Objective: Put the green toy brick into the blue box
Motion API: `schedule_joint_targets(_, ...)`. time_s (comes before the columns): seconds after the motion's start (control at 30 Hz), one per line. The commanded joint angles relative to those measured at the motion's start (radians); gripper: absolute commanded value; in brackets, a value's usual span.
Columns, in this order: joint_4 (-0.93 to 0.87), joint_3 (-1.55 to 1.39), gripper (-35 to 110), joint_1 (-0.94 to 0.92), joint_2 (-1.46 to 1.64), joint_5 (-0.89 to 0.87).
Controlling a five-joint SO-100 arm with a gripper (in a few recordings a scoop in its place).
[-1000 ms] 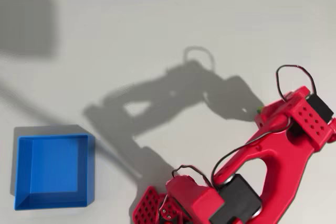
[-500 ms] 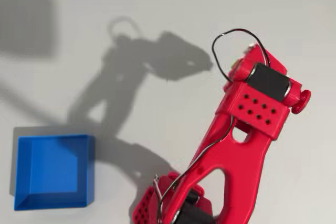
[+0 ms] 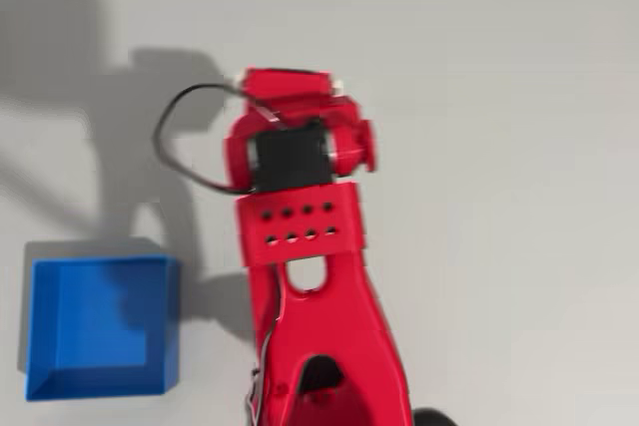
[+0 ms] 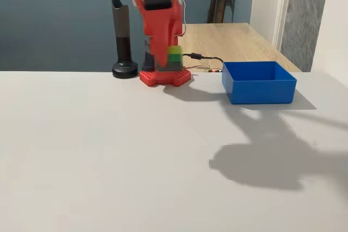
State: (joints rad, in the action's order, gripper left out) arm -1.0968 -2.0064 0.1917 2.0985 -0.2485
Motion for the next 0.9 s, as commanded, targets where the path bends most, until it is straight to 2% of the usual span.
schedule_joint_targets(0.0,-0.008,0.003,0,0.163,0.055,-0.005)
schedule_joint_targets(0.47,-0.012,-0.048,0,0.606,0.054,0.052)
schedule_joint_targets(0.87,-0.055,-0.103,0,0.818,0.054,0.069)
